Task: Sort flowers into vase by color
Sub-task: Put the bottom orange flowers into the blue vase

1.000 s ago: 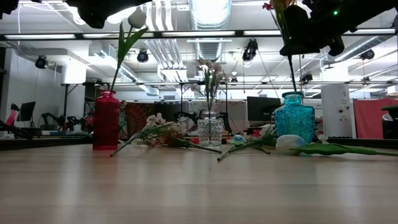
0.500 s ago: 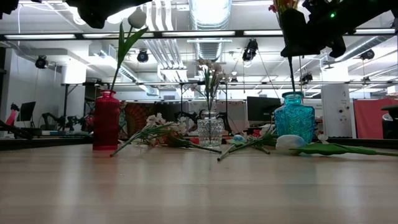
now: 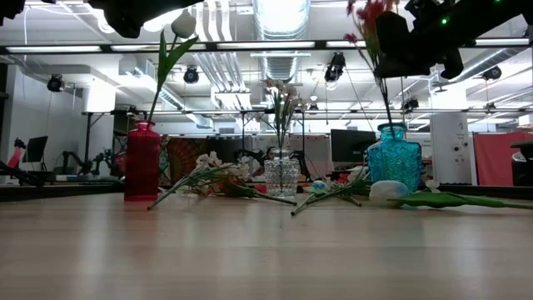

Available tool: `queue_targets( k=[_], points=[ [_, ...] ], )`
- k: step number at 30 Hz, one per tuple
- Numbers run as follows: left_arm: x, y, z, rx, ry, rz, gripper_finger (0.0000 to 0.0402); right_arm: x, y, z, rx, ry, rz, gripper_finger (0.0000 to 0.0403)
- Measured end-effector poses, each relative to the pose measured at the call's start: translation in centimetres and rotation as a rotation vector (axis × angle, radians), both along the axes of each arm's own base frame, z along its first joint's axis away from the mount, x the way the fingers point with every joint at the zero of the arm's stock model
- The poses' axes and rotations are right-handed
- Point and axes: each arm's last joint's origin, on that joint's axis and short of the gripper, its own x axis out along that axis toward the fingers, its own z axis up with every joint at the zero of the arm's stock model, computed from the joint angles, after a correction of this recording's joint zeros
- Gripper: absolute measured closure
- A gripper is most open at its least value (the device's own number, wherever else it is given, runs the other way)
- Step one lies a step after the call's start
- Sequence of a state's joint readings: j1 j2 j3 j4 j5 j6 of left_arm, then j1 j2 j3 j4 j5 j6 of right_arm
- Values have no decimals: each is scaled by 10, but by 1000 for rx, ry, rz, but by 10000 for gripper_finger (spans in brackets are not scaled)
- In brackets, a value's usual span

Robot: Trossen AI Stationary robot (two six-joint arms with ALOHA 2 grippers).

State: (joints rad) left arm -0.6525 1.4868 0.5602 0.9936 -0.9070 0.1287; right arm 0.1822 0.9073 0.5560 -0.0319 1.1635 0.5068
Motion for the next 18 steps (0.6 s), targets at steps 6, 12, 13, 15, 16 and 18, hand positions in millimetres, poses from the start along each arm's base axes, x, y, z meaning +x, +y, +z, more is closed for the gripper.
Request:
queue_targets(
  k=[6, 12, 13, 15, 16, 18],
  points=[
    [0, 0, 0, 0, 0, 0, 205, 0, 0, 0, 0, -1, 0, 288],
    [0, 0, 0, -8, -1, 0, 205, -1, 0, 1, 4, 1, 10, 265],
    [0, 0, -1, -11, 1, -1, 205, -1, 0, 1, 7, 3, 16, 261],
    [0, 0, -2, -14, 9, -1, 205, -1, 1, 2, 10, 0, 24, 253],
    [0, 0, -2, -19, 13, -2, 205, -2, 1, 3, 14, -5, 31, 249],
    [0, 0, -3, -28, 17, -2, 205, -2, 2, 3, 27, -13, 48, 241]
  ],
)
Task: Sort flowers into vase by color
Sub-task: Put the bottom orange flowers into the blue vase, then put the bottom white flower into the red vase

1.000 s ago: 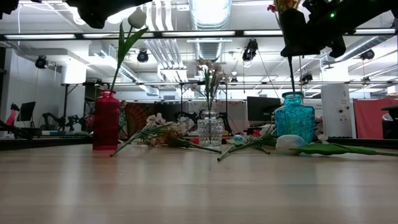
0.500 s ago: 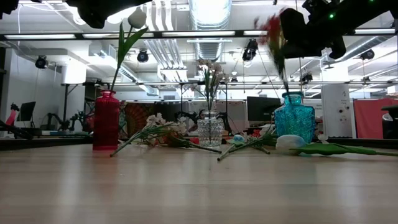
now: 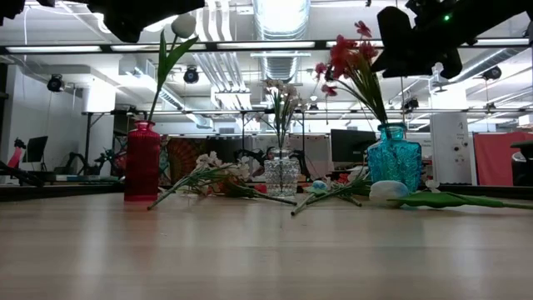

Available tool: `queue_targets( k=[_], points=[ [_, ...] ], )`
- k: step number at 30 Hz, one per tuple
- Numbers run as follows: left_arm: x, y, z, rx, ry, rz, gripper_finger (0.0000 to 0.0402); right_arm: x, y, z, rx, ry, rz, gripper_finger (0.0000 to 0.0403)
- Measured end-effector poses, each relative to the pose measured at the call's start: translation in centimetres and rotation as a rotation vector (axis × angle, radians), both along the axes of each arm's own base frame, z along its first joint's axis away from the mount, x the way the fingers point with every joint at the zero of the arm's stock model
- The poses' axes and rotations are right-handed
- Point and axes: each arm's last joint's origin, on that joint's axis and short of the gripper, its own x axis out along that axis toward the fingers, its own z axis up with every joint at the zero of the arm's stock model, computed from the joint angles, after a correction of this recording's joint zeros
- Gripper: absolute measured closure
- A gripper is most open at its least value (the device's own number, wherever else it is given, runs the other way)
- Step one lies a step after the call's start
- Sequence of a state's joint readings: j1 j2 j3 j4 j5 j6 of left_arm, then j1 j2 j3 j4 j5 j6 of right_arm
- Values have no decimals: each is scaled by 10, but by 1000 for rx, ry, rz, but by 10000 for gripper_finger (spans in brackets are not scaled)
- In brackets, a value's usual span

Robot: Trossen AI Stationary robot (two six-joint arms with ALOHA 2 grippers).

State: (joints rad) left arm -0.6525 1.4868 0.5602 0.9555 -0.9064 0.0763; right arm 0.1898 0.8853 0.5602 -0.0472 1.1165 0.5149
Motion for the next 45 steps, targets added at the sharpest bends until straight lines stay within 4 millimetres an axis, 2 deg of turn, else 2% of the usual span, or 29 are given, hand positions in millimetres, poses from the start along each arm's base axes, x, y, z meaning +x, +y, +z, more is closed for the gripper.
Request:
queue_targets(
  k=[13, 21, 28, 34, 39, 45],
  points=[
    [-1, 0, -17, -48, 115, -15, 205, -7, 5, 5, 171, -82, 190, 220],
    [-9, -11, -40, -181, 381, -269, 205, -14, 15, 12, 260, -147, 316, 220],
    [-9, -18, -27, -171, 589, -206, 205, -17, 24, 14, 347, -186, 417, 220],
    [-9, -24, -9, -108, 680, -192, 205, -16, 31, 13, 416, -167, 535, 220],
    [-8, -26, -1, -76, 693, -201, 205, -8, 46, 0, 534, -64, 686, 220],
    [-10, -25, 5, -31, 679, -217, 205, 0, 67, -28, 664, 207, 630, 220]
  ],
)
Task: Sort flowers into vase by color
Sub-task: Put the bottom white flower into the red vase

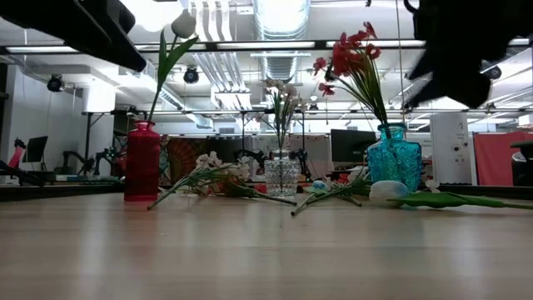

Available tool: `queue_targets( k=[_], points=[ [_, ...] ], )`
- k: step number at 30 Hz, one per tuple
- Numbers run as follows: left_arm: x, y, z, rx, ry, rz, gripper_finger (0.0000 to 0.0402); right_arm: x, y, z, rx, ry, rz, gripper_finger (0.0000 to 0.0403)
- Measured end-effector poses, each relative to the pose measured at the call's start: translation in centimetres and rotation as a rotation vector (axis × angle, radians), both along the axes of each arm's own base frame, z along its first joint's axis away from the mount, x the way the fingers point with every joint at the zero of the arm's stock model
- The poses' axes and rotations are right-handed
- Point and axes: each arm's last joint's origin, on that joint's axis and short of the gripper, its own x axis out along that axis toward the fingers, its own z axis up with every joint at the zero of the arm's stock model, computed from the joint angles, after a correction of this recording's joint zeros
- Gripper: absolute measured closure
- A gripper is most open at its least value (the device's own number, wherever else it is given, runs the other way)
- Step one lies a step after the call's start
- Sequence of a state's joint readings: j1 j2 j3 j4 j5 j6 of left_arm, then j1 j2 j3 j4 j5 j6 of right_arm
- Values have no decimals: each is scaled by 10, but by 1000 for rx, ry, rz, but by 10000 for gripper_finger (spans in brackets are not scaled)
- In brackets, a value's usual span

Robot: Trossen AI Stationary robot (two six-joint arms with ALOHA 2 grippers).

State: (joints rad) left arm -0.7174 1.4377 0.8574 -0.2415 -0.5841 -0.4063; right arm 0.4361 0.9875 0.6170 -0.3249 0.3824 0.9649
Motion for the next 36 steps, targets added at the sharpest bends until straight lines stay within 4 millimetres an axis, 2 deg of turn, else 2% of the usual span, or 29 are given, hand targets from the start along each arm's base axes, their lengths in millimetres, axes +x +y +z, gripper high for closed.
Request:
queue_targets(
  k=[6, 9, 18, 30, 36],
  points=[
    [-3, 3, 11, -9, -35, -15, 205, -5, 18, -10, -58, 389, -85, 221],
    [-4, 4, 17, 0, -67, -41, 205, -5, 24, -18, -100, 515, -90, 221],
    [1, -1, 25, 39, -214, -137, 205, 10, 35, -52, -213, 642, -14, 220],
    [-3, 2, 9, -35, -395, -171, 205, 23, 34, -79, -264, 703, -21, 222],
    [-3, 2, 15, -43, -495, -182, 205, 28, 31, -86, -267, 717, -26, 257]
  ],
)
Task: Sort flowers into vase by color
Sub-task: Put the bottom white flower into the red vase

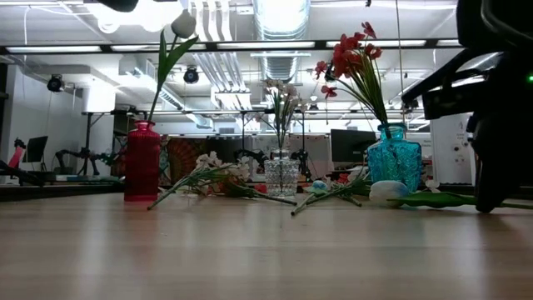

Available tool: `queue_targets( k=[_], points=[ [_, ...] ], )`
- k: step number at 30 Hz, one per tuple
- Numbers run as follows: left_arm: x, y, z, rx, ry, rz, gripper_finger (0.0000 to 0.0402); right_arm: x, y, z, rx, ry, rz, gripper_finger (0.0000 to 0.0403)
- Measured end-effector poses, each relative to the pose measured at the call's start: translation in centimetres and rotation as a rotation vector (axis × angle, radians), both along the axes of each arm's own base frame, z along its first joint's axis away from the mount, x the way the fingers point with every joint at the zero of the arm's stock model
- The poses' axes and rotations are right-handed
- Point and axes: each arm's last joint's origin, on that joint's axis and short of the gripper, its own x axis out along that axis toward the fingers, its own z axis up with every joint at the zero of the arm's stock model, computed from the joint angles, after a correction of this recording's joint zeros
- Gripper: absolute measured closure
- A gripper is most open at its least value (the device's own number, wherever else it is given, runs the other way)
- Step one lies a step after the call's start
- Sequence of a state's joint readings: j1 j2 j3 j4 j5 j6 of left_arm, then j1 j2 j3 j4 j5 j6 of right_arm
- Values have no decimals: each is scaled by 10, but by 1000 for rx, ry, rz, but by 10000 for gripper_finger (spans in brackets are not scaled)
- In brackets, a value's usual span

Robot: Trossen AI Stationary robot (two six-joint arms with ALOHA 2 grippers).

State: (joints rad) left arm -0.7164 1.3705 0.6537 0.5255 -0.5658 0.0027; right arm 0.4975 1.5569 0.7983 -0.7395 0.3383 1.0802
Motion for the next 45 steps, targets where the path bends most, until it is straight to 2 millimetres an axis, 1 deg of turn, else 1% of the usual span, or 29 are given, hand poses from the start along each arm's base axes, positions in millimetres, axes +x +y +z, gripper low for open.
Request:
queue_targets(
  k=[3, 9, 12, 14, 17, 19, 22, 25, 28, 30, 33, 36, 38, 41, 45],
  points=[
    [-1, 1, 4, 13, -22, -2, 205, 2, 0, -1, 7, -7, -6, 294],
    [-7, 7, 14, 4, -59, 39, 205, 3, 0, -1, 14, -14, -6, 379],
    [-11, 13, 17, -25, -71, 98, 205, 3, 0, -1, 15, -15, -7, 385],
    [-15, 18, 24, -76, -94, 160, 205, 2, 0, 0, 20, -17, -7, 384],
    [-22, 22, 37, -130, -133, 136, 205, 2, -1, 5, 38, -24, -9, 384],
    [-26, 24, 43, -149, -149, 111, 205, 2, -1, 12, 47, -44, -7, 384],
    [-32, 29, 47, -163, -165, 112, 205, 6, 2, 28, 72, -131, 10, 384],
    [-34, 31, 41, -155, -149, 112, 205, 12, 4, 43, 96, -270, 59, 385],
    [-33, 30, 34, -190, -148, 114, 205, 25, 10, 64, 149, -485, 153, 385],
    [-31, 28, 27, -198, -149, 114, 205, 35, 15, 79, 165, -641, 246, 385],
    [-25, 23, 19, -197, -158, 114, 205, 49, 22, 101, 144, -882, 390, 385],
    [-17, 18, 13, -188, -162, 118, 198, 58, 27, 120, 66, -1080, 515, 385],
    [-11, 16, 9, -191, -168, 125, 188, 63, 29, 128, 3, -1178, 573, 385],
    [-1, 14, 4, -200, -182, 144, 172, 68, 31, 135, -76, -1283, 644, 385],
    [10, 14, -3, -204, -186, 151, 160, 75, 30, 140, -153, -1384, 686, 385]
  ],
)
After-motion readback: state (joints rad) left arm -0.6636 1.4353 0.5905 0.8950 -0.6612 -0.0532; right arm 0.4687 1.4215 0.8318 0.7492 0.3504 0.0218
